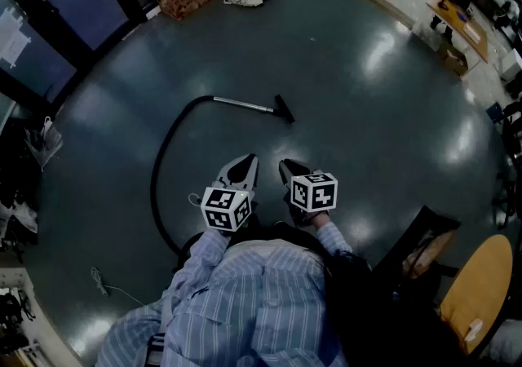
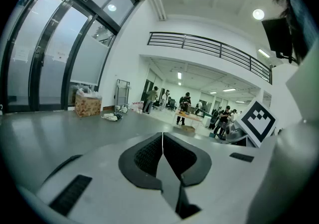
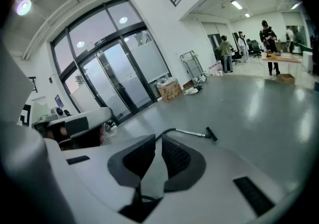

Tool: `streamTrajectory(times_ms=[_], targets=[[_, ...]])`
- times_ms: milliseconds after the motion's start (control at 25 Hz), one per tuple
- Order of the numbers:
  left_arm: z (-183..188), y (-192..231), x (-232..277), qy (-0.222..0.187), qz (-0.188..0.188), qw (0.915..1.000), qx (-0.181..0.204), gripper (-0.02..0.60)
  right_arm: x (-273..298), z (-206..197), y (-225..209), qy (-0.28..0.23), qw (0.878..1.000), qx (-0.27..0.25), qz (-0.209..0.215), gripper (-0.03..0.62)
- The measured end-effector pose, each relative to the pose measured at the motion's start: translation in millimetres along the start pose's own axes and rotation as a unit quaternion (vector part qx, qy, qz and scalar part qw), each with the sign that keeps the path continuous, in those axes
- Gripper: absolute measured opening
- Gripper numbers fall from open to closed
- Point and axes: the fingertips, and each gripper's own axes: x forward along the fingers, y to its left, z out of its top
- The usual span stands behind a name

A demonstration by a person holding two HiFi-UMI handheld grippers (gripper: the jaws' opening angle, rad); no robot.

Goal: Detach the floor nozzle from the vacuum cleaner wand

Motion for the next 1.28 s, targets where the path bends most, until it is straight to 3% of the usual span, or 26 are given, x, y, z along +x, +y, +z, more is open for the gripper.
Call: streamTrajectory(times_ms=[400, 680, 1280], targets=[[9.3, 31.5, -5.0, -0.001, 0.0, 1.0, 0.002, 0.011, 25.1, 10.4, 20.3, 0.004, 1.0, -0.007, -0.007, 0.046], [13.6, 53.2, -5.7, 0.006, -0.009, 0.9999, 0.0, 0.011, 39.6, 17.9, 29.1, -0.012, 0.999, 0.037, -0.008, 0.046], [15.1, 95.3, -4.7, 0.022, -0.024, 0.9994, 0.007, 0.011, 76.4, 16.0, 43.1, 0.001, 0.999, 0.041, -0.03, 0.046]])
